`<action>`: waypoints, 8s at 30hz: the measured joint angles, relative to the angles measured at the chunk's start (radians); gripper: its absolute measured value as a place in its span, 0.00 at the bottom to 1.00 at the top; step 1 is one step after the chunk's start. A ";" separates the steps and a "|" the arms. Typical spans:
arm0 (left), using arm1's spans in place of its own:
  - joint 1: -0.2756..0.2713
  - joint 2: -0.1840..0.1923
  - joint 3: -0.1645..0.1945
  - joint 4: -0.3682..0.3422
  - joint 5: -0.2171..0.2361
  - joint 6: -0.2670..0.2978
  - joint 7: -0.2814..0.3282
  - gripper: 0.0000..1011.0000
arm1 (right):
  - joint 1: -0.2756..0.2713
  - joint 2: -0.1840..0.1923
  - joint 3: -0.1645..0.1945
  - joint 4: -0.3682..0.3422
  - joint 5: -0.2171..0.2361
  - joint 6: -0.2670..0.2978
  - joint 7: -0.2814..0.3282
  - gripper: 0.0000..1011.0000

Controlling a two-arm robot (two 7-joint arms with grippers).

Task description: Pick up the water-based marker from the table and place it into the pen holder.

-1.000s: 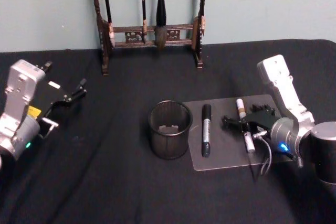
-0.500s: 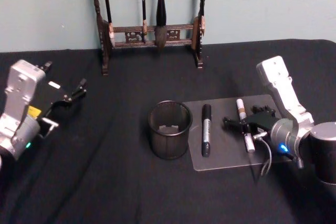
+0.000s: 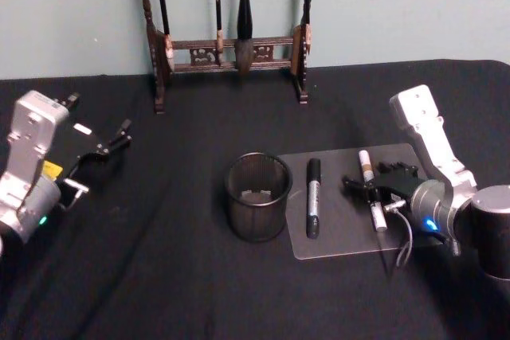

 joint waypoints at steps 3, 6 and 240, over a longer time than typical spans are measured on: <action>0.000 0.000 0.000 0.000 0.000 0.000 0.000 0.99 | 0.000 0.000 0.000 0.000 0.000 0.000 0.000 0.71; 0.000 0.000 0.000 0.000 0.000 0.000 0.000 0.99 | 0.000 0.000 0.000 0.000 0.001 0.000 0.000 0.63; 0.000 0.000 0.000 0.000 0.000 0.000 0.000 0.99 | 0.063 -0.116 -0.040 0.011 -0.093 0.059 0.071 0.99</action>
